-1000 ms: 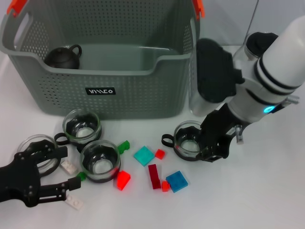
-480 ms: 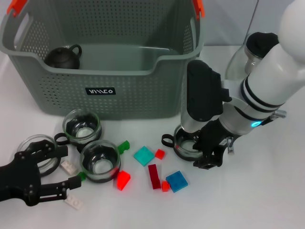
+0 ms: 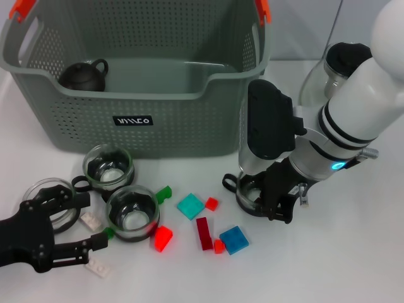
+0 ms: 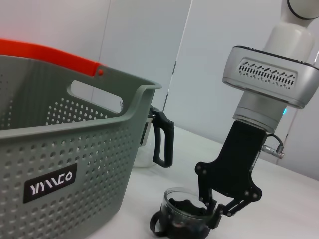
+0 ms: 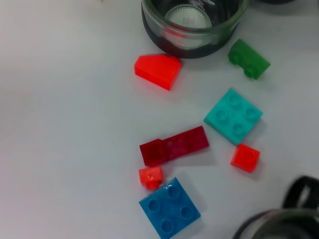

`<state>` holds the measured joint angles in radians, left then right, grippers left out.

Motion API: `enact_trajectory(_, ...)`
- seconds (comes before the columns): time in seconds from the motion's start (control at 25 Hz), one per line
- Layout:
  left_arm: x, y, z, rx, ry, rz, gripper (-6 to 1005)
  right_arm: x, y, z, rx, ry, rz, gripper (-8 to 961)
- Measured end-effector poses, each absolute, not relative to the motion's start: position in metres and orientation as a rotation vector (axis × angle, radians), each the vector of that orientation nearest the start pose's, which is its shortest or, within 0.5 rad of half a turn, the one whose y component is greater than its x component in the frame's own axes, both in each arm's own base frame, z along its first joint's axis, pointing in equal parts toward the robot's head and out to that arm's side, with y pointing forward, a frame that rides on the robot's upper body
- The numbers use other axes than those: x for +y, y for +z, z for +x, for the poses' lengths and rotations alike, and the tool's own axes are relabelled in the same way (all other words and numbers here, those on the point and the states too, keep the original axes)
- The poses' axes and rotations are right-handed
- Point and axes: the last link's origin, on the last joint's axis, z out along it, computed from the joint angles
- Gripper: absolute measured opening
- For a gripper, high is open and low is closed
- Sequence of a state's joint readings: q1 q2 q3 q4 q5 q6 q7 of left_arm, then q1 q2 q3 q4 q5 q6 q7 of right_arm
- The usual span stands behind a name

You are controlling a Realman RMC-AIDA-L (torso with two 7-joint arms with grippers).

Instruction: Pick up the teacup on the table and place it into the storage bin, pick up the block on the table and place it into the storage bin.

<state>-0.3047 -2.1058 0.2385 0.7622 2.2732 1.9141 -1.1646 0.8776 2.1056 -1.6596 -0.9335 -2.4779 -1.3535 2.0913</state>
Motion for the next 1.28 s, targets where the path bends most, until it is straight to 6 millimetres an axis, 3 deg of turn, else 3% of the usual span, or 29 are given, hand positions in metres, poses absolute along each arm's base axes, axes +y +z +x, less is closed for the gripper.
enact_trajectory(0.08, 0.222, 0.039, -0.333, -0.676, -0.770, -2.612, 900, 0.362, -0.092, 0.145, 0.053, -0.761, -2.981, 73)
enact_trajectory(0.24, 0.221, 0.039, -0.333, -0.678, -0.770, -2.612, 900, 0.363, -0.083, 0.140, 0.080, -0.720, -2.995, 62)
enact_trajectory(0.4, 0.221, 0.040, -0.334, -0.687, -0.773, -2.602, 900, 0.359, -0.048, 0.121, 0.122, -0.565, -3.083, 56)
enact_trajectory(0.64, 0.221, 0.043, -0.335, -0.691, -0.782, -2.580, 900, 0.350, 0.028, 0.079, 0.079, 0.078, -3.197, 56)
enact_trajectory(0.8, 0.222, 0.044, -0.335, -0.687, -0.789, -2.574, 900, 0.361, 0.064, 0.052, 0.093, 0.555, -3.044, 56)
enact_trajectory(0.88, 0.223, 0.044, -0.334, -0.684, -0.792, -2.570, 900, 0.372, 0.072, 0.038, 0.146, 0.671, -2.939, 56)
enact_trajectory(1.04, 0.225, 0.045, -0.333, -0.677, -0.804, -2.563, 900, 0.404, 0.063, -0.001, 0.226, 0.604, -2.765, 57)
enact_trajectory(1.12, 0.226, 0.045, -0.332, -0.672, -0.812, -2.557, 901, 0.432, 0.037, -0.020, 0.257, 0.399, -2.683, 57)
enact_trajectory(1.16, 0.226, 0.045, -0.331, -0.670, -0.818, -2.551, 901, 0.432, 0.037, -0.020, 0.257, 0.399, -2.683, 57)
enact_trajectory(1.28, 0.226, 0.045, -0.332, -0.673, -0.828, -2.540, 901, 0.453, 0.007, -0.030, 0.289, 0.227, -2.659, 57)
